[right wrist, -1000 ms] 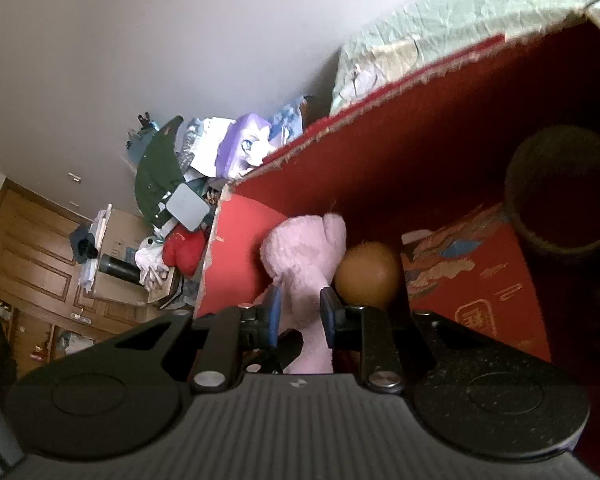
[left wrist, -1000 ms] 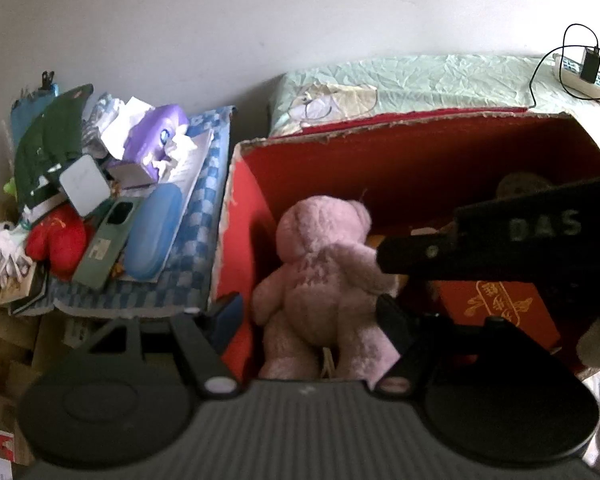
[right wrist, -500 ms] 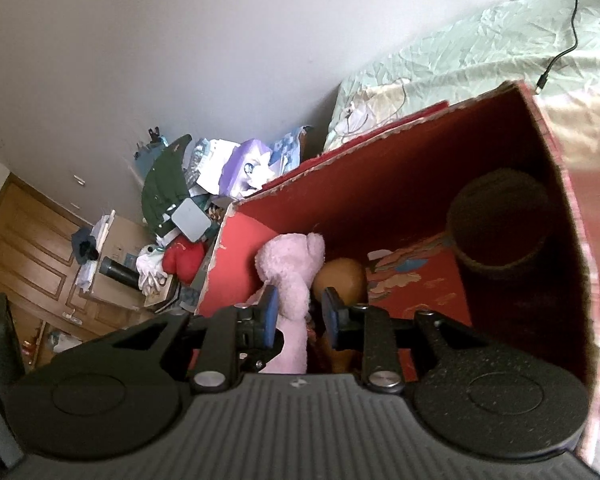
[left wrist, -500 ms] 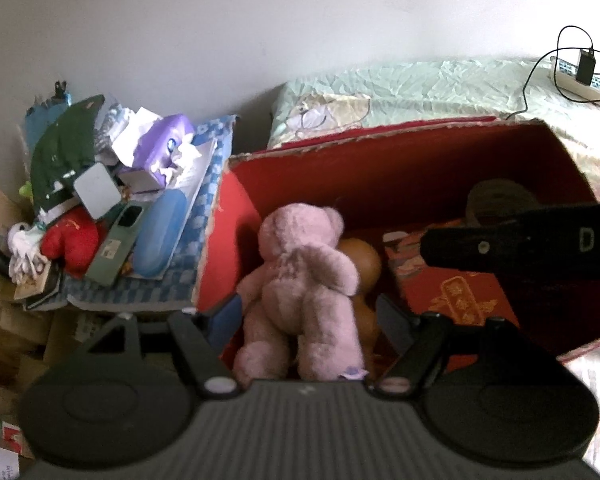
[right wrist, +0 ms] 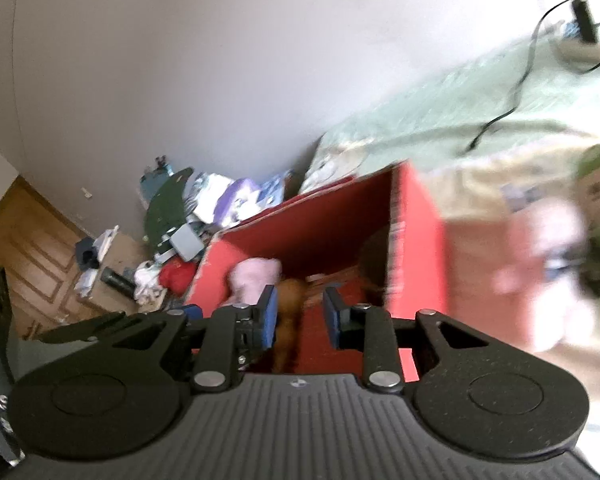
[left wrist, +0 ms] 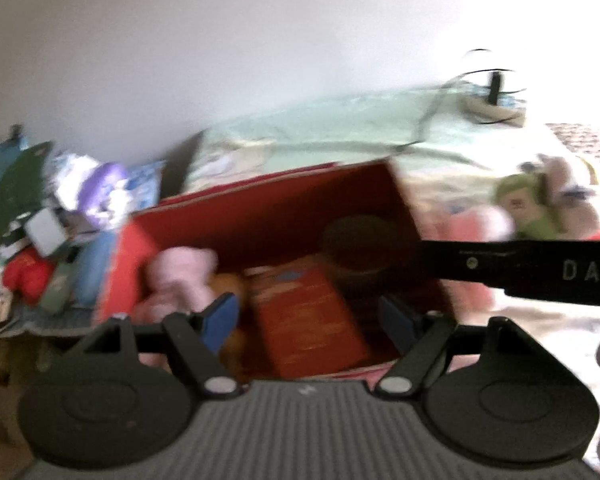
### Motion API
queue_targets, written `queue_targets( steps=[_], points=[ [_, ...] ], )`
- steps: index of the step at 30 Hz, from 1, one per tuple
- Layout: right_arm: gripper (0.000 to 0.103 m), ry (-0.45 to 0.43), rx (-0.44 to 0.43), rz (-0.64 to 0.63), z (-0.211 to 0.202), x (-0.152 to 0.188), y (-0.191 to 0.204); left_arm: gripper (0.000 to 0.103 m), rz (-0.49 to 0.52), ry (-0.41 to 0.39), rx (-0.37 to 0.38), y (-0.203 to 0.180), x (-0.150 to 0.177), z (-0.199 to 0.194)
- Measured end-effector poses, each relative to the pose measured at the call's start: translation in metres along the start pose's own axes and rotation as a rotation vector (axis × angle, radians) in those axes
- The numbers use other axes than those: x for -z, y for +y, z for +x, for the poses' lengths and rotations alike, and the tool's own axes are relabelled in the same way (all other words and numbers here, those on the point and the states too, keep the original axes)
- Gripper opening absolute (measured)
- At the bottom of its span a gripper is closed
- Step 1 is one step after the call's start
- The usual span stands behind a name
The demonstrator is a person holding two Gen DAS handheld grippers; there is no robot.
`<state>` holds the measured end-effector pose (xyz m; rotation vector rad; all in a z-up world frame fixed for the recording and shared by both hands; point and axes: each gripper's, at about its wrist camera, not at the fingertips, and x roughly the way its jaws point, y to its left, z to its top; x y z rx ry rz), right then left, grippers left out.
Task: Organize objects
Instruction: 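Move the right gripper back to the white bunny with blue bow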
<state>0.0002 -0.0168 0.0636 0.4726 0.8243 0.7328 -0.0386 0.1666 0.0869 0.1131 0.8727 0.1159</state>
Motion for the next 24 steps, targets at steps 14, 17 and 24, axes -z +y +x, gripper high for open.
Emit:
queue_targets(
  steps=[14,17,24],
  points=[
    [0.031,-0.104,0.157,0.101,-0.093,-0.001,-0.107,0.08,0.077,-0.025,0.295,-0.122,-0.02,0.005],
    [0.031,-0.128,0.19,0.121,-0.109,-0.004,-0.127,0.081,0.084,-0.008,0.375,-0.147,-0.023,0.014],
    [0.031,-0.182,0.26,0.132,-0.131,-0.021,-0.166,0.08,0.064,-0.011,0.531,-0.197,-0.037,0.042]
  ],
)
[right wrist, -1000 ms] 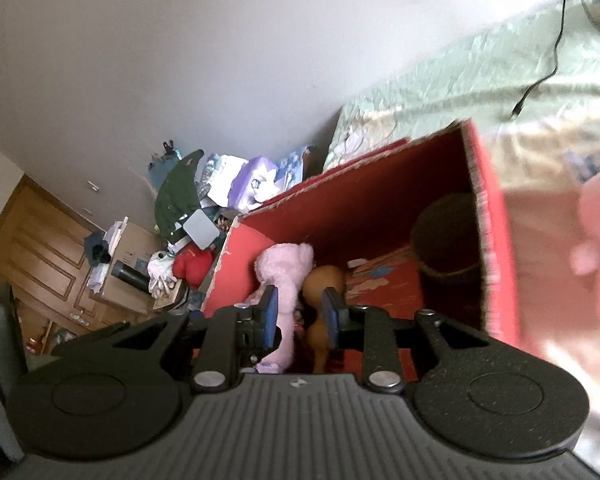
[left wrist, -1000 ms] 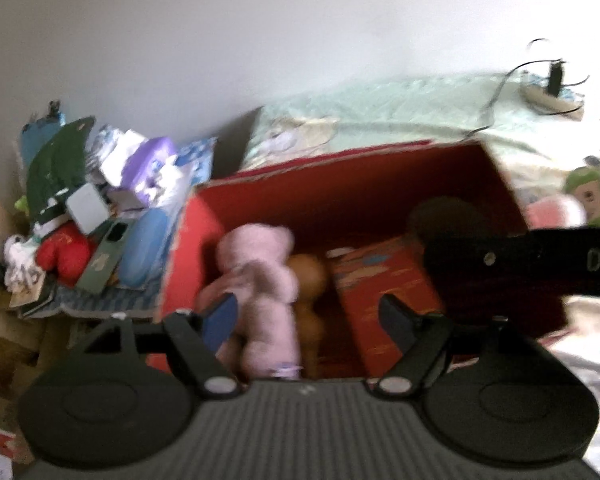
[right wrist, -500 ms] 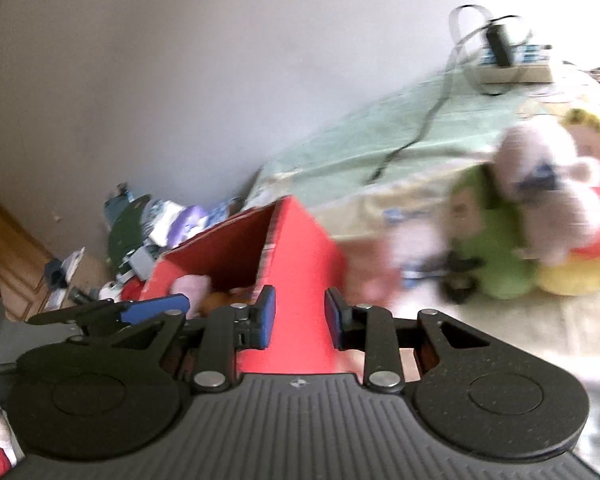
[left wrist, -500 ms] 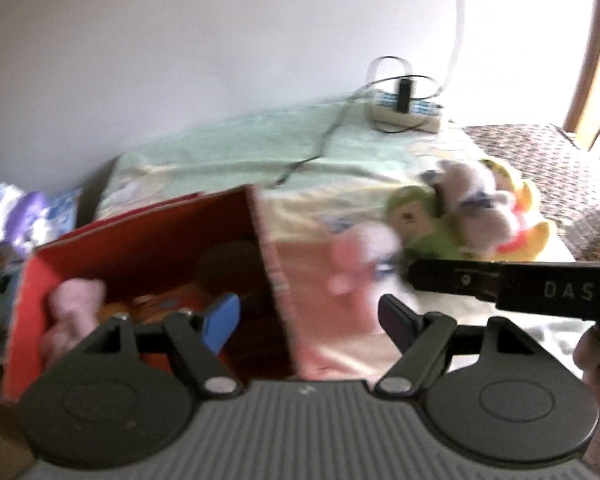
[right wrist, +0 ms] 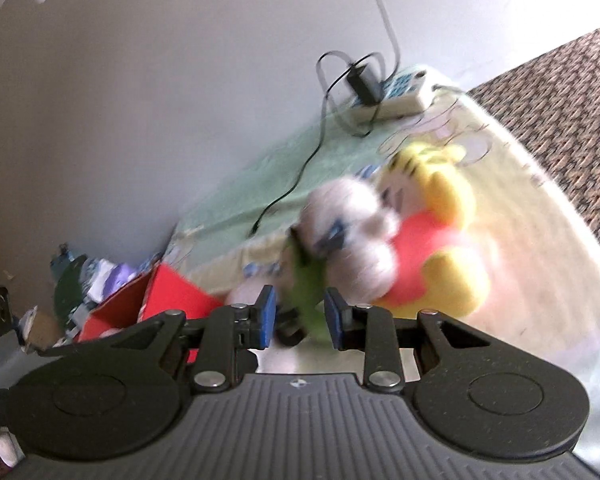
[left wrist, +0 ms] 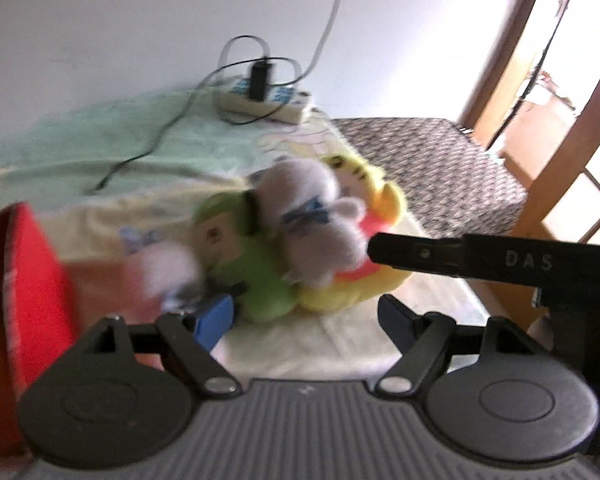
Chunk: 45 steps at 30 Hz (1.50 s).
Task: Organize objects
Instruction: 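Move the right gripper back to the white bunny with blue bow, then grasp the white bunny with the right gripper and lift it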
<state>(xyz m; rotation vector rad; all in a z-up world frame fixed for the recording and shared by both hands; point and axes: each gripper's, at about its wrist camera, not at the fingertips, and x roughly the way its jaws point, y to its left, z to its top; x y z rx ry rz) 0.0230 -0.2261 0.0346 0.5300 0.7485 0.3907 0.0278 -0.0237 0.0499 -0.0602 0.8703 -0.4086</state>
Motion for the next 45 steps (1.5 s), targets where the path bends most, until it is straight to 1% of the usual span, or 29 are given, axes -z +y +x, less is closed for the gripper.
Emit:
queue_targets(
  steps=[5,7,9,12,17,18,21,24,25,27,28,29,36,39,45],
  points=[
    [0.034,-0.007,0.026,-0.008,0.007,-0.017,-0.017,0.08,-0.027,0.009,0.057,-0.006,-0.012,0.027],
    [0.038,-0.01,0.034,-0.019,0.012,-0.022,-0.02,0.08,-0.044,0.004,0.081,-0.003,-0.017,0.034],
    [0.042,-0.008,0.046,-0.021,0.018,-0.026,-0.024,0.08,-0.063,0.001,0.088,0.0,-0.022,0.043],
    [0.042,0.009,0.04,-0.03,0.03,-0.033,-0.029,0.08,-0.082,0.009,0.114,0.005,-0.029,0.057],
    [0.044,0.034,0.046,-0.033,0.051,-0.039,-0.036,0.081,-0.09,0.042,0.095,0.012,-0.032,0.079],
    [0.046,0.037,0.045,-0.028,0.055,-0.04,-0.038,0.081,-0.097,0.049,0.092,0.014,-0.033,0.081],
    [0.049,0.066,0.034,-0.028,0.065,-0.04,-0.038,0.081,-0.106,0.062,0.105,0.018,-0.036,0.09],
    [0.049,0.08,0.03,-0.046,0.075,-0.04,-0.036,0.079,-0.105,0.081,0.126,0.018,-0.036,0.099],
    [0.049,0.083,0.021,-0.045,0.077,-0.04,-0.036,0.077,-0.102,0.086,0.127,0.017,-0.036,0.103],
    [0.048,0.097,-0.001,-0.035,0.082,-0.04,-0.036,0.069,-0.096,0.099,0.13,0.016,-0.037,0.109],
    [0.04,0.104,-0.013,-0.027,0.083,-0.039,-0.036,0.067,-0.095,0.106,0.131,0.016,-0.037,0.111],
    [0.038,0.108,-0.023,-0.022,0.083,-0.039,-0.036,0.067,-0.092,0.109,0.128,0.016,-0.037,0.113],
    [0.032,0.1,-0.043,-0.03,0.07,-0.036,-0.031,0.065,-0.068,0.103,0.142,0.013,-0.037,0.102],
    [0.031,0.094,-0.056,-0.002,0.06,-0.033,-0.032,0.065,-0.042,0.095,0.148,0.007,-0.035,0.09],
    [0.031,0.095,-0.08,0.007,0.034,-0.023,-0.024,0.065,0.004,0.087,0.164,-0.006,-0.024,0.061]
  ],
)
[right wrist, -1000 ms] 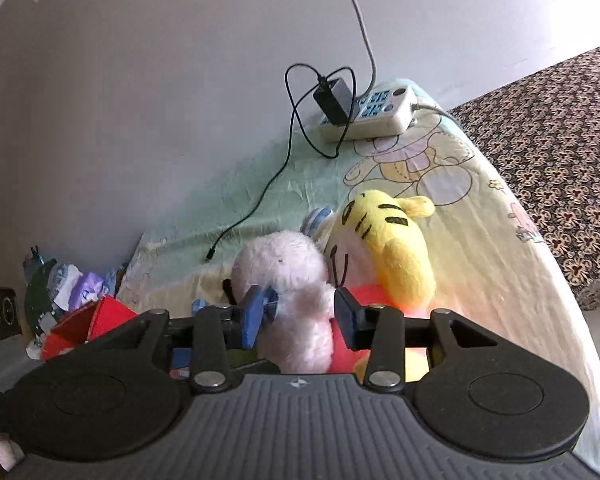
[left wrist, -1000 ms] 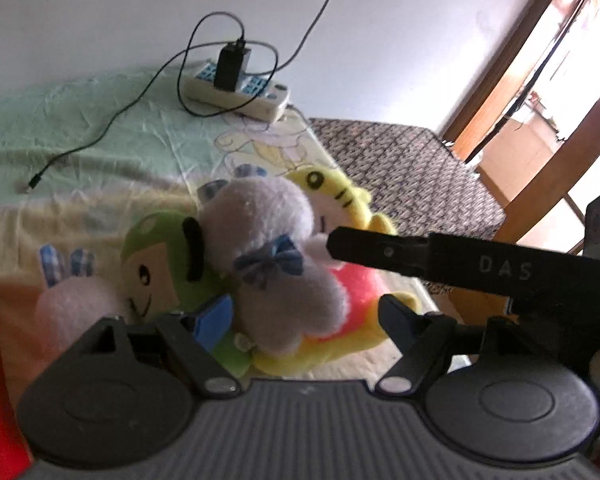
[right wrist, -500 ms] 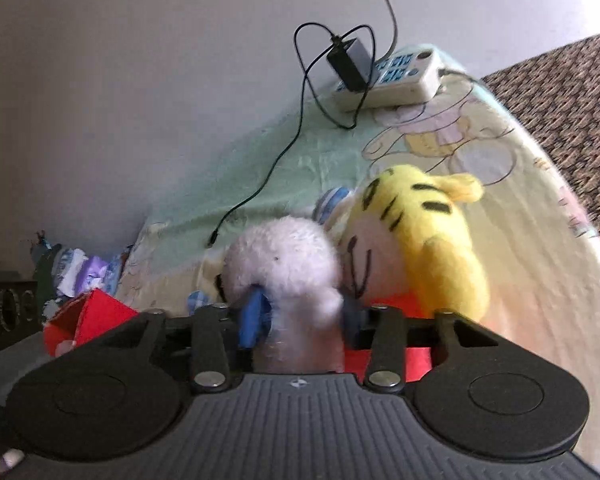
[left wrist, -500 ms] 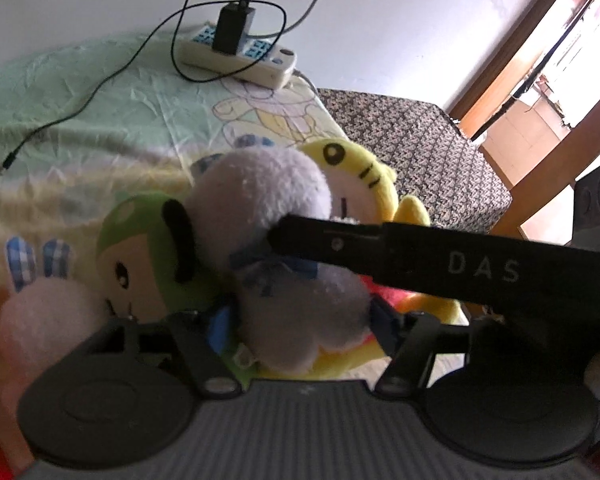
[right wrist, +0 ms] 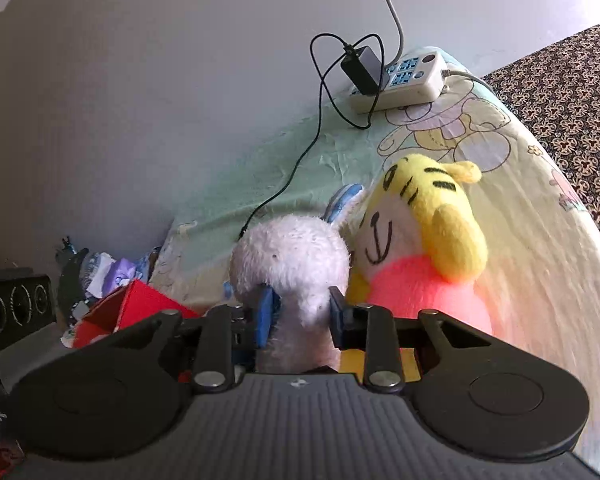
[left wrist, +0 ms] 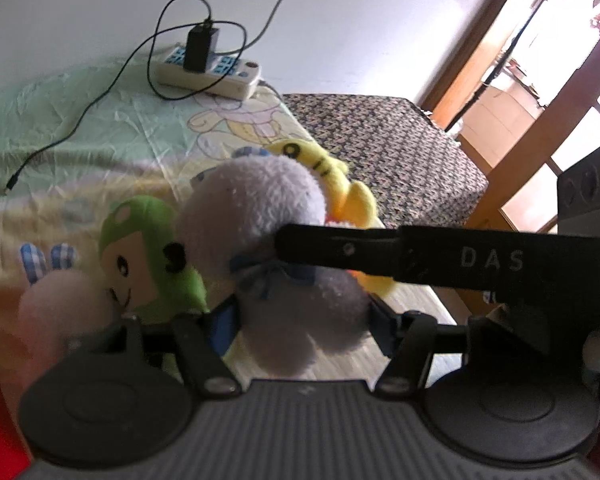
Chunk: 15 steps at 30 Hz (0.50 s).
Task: Organize objects
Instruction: 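Grasp the white bunny with the right gripper and lift it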
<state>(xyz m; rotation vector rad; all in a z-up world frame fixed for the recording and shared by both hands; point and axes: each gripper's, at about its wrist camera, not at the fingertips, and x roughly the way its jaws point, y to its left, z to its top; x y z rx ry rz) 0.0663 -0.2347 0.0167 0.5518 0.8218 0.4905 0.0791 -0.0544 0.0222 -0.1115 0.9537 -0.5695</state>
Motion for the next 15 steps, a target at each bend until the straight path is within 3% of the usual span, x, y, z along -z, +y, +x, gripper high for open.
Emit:
queue_targets(
  steps=[8,15],
  points=[
    [0.031,0.026,-0.042,-0.035,-0.019,0.023,0.027,0.065,0.053,-0.035,-0.024,-0.02,0.032,-0.045],
    [0.031,0.079,-0.101,-0.074,-0.012,0.047,0.064,0.065,0.035,-0.075,-0.061,-0.008,0.066,-0.091]
  ],
)
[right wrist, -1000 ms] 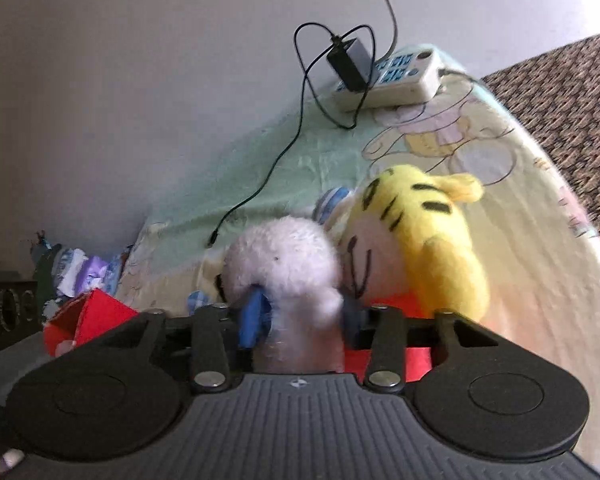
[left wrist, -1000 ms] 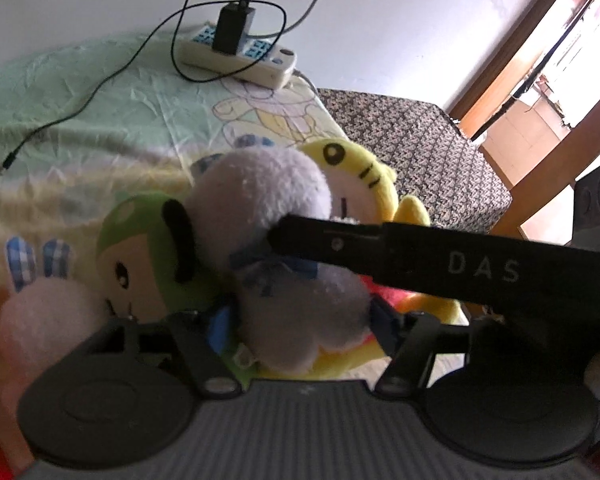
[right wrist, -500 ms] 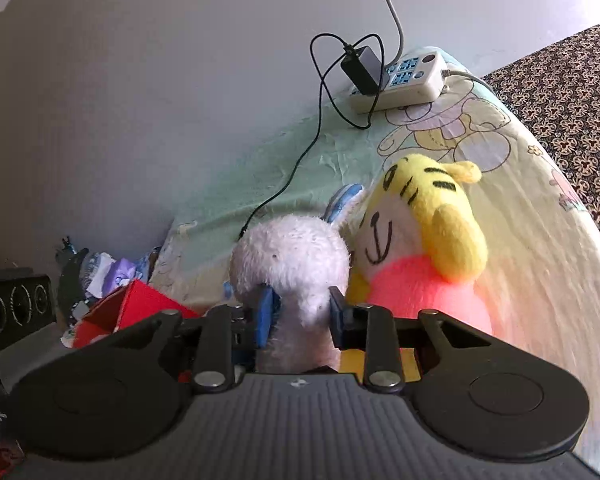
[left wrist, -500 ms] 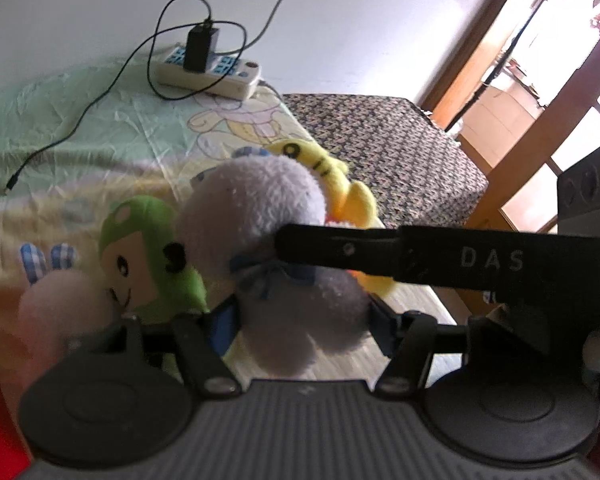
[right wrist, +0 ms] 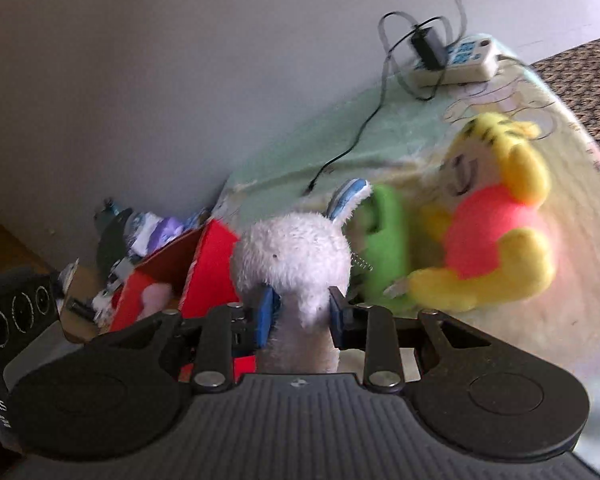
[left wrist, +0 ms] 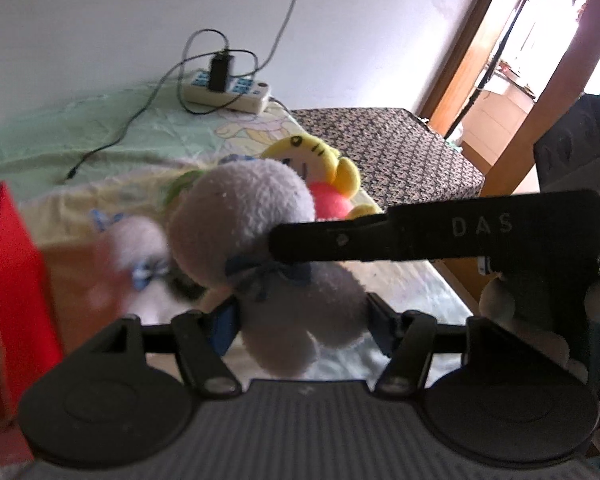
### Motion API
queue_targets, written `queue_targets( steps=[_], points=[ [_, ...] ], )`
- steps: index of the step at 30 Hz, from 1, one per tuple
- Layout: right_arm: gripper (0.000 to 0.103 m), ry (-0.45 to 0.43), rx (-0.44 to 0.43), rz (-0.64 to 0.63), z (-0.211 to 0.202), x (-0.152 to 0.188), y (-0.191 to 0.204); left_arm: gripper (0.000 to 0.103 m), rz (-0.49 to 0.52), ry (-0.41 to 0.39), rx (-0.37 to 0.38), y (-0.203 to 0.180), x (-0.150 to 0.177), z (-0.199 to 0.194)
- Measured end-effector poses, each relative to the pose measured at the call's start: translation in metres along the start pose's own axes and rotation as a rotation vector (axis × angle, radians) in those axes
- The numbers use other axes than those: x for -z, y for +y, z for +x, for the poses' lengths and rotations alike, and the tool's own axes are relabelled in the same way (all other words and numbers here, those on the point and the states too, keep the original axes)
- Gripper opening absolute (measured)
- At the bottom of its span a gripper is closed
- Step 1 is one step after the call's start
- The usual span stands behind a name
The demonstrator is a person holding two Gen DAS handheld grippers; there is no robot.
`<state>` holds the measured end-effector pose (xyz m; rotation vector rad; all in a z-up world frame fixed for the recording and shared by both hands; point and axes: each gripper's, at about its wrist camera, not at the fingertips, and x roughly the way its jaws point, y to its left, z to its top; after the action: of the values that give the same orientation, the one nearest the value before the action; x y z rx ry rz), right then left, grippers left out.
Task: Organize objects
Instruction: 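Grasp the white bunny with the right gripper and lift it, then carry the white bunny into the red box beside the teddy and release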
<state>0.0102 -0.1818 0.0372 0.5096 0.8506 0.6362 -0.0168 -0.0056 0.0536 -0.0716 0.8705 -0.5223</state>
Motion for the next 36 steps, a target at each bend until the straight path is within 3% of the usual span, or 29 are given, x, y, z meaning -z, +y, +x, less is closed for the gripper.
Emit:
queue_targets(
  steps=[11,20,28,36],
  points=[
    [0.031,0.004,-0.106,-0.1,0.036,0.016,0.095,0.064,-0.013,-0.111,-0.046,0.06,0.028,-0.098],
    [0.031,-0.015,-0.186,-0.156,0.1,0.016,0.157,0.064,-0.029,-0.169,-0.131,0.127,0.036,-0.147],
    [0.03,0.031,-0.209,-0.051,0.178,0.029,0.173,0.065,-0.089,-0.109,-0.209,0.204,0.045,-0.146],
    [0.029,0.118,-0.144,-0.028,0.227,0.045,0.185,0.064,-0.158,-0.034,-0.24,0.262,0.058,-0.127]
  ],
)
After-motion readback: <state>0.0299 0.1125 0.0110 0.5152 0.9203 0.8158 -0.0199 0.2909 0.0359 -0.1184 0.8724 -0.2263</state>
